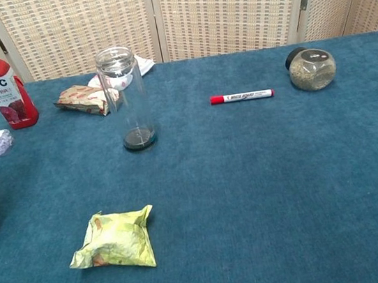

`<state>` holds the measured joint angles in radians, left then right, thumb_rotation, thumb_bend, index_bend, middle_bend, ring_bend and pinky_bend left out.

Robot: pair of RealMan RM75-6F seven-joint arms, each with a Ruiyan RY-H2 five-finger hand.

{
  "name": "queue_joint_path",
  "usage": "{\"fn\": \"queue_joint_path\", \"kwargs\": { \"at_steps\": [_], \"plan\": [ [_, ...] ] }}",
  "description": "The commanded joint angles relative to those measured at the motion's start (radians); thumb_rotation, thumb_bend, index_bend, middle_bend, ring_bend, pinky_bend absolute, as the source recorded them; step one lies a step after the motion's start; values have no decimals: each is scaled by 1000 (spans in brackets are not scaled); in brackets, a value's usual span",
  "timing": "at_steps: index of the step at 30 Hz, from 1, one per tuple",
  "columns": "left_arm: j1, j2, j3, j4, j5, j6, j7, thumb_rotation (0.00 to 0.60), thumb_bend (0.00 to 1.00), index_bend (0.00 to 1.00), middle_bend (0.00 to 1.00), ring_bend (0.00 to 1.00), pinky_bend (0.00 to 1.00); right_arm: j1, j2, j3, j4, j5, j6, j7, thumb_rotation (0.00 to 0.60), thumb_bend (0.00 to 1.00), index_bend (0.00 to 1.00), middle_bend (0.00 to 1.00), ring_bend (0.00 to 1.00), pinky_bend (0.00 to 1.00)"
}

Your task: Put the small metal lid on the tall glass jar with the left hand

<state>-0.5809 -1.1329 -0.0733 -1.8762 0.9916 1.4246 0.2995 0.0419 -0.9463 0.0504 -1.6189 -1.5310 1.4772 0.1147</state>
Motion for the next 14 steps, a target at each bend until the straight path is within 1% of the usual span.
{"fn": "queue_joint_path", "kwargs": {
  "at_steps": [1, 4, 9, 14],
  "plan": [
    [87, -47, 60, 20, 87, 81, -15, 600, 353, 219, 273, 267, 446, 10, -5, -3, 4, -4, -15, 2, 600, 421, 49, 147, 25, 126],
    [143, -77, 87, 43, 146, 135, -19, 600, 340, 218, 240, 233, 397, 16, -10, -4, 7, -8, -21, 2, 600, 421, 49, 146, 26, 126],
    [214, -107, 106, 65, 234, 193, -59, 600, 338, 217, 214, 207, 350, 25, -20, -7, 11, -12, -31, 2, 600, 421, 49, 147, 26, 126],
    [257, -121, 118, 77, 288, 201, -84, 600, 337, 217, 215, 207, 340, 28, -30, -7, 16, -2, -40, 2, 600, 421, 49, 146, 26, 126]
  ]
}}
